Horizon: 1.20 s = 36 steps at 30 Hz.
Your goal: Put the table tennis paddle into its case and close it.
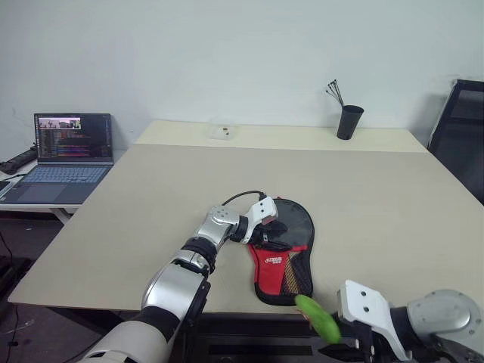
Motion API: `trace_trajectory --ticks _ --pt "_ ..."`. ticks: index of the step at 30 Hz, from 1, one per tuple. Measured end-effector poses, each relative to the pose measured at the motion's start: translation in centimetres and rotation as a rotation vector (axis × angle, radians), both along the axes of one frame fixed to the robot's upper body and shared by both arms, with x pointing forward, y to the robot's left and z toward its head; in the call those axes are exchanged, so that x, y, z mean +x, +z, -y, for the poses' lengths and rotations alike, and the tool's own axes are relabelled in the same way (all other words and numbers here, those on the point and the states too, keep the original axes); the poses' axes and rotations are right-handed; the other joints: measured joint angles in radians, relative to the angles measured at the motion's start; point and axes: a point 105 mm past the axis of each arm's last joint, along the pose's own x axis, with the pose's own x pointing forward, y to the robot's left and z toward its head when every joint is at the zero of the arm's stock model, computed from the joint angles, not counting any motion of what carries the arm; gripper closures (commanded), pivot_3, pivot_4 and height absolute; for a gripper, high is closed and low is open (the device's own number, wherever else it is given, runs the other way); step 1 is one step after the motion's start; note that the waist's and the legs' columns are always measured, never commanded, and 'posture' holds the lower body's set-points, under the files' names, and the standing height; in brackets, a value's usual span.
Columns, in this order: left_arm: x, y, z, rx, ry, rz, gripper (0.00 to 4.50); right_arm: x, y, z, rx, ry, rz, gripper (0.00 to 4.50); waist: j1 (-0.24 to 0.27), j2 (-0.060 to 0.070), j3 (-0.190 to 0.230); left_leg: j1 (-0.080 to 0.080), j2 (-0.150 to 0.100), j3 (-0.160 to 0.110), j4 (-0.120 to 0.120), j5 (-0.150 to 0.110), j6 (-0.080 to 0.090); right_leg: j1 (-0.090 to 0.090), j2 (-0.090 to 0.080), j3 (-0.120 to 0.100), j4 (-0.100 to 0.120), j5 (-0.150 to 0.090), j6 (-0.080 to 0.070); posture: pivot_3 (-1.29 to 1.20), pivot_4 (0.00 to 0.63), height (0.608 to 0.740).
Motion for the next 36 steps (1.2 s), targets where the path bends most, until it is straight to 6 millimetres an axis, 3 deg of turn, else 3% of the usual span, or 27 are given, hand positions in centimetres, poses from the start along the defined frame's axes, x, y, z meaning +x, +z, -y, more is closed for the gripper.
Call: trace_trajectory --ticks 1,6,10,13,17,22,24,29,36 --pt "0.0 0.0 0.0 0.000 -0.003 0.001 1.13 0.2 0.6 -0.3 0.037 -0.001 0.003 1.24 0.000 0.000 0.000 0.000 0.000 0.000 0.000 0.000 0.000 0.000 0.000 0.000 0.000 0.000 0.000 0.00 0.150 0.740" --pt "-0.1 0.2 0.0 -0.007 -0.011 0.004 1.13 4.5 4.6 0.2 0.211 -0.162 0.083 1.24 -0.001 0.000 0.000 0.000 0.000 0.001 0.000 0.001 0.002 0.000 -0.002 -0.001 0.000 0.000 0.000 0.00 0.150 0.740" --pt "-0.2 0.3 0.0 -0.029 -0.016 -0.001 1.13 8.6 6.3 1.5 0.291 -0.319 0.190 1.24 0.000 0.000 0.000 -0.001 0.000 0.001 -0.002 0.002 0.003 -0.001 -0.003 -0.002 0.000 0.000 0.000 0.00 0.150 0.740" --pt "-0.5 0.5 -0.1 -0.056 -0.034 -0.012 1.13 11.6 6.0 2.0 0.327 -0.388 0.294 1.24 -0.001 0.000 0.001 -0.002 0.000 0.003 -0.002 0.002 0.004 -0.003 -0.002 -0.001 0.000 0.000 0.000 0.00 0.150 0.740" --pt "-0.9 1.0 -0.9 -0.093 -0.058 -0.023 1.13 13.3 5.1 1.6 0.371 -0.370 0.304 1.24 -0.004 0.000 0.003 -0.002 0.000 0.004 -0.004 0.002 0.004 -0.004 0.000 0.001 0.000 0.002 0.004 0.00 0.150 0.740" --pt "-1.0 4.8 -5.3 -0.182 -0.006 0.067 1.13 15.6 4.7 2.6 0.438 -0.370 0.301 1.24 -0.025 0.001 0.008 -0.002 0.002 0.004 -0.006 0.002 0.004 -0.006 0.002 0.002 0.002 0.003 0.004 0.00 0.150 0.740" --pt "-2.0 5.9 -7.1 -0.208 0.042 0.095 1.13 16.2 4.5 2.9 0.450 -0.349 0.291 1.24 -0.029 0.002 0.008 -0.001 0.002 0.005 -0.007 0.002 0.004 -0.006 0.002 0.004 0.002 0.003 0.004 0.00 0.150 0.740" --pt "-4.9 5.4 -11.1 -0.258 0.259 0.061 1.13 17.6 4.0 4.5 0.424 -0.311 0.272 1.24 -0.030 0.004 0.010 -0.001 0.002 0.006 -0.009 0.002 0.004 -0.007 0.001 0.005 0.002 0.003 0.003 0.00 0.150 0.740" --pt "-6.1 5.8 -12.0 -0.294 0.419 0.079 1.13 18.5 3.5 8.0 0.349 -0.361 0.285 1.24 -0.011 0.006 0.011 0.000 0.002 0.007 -0.008 0.002 0.004 -0.006 0.000 0.005 0.002 -0.001 -0.002 0.00 0.150 0.740"
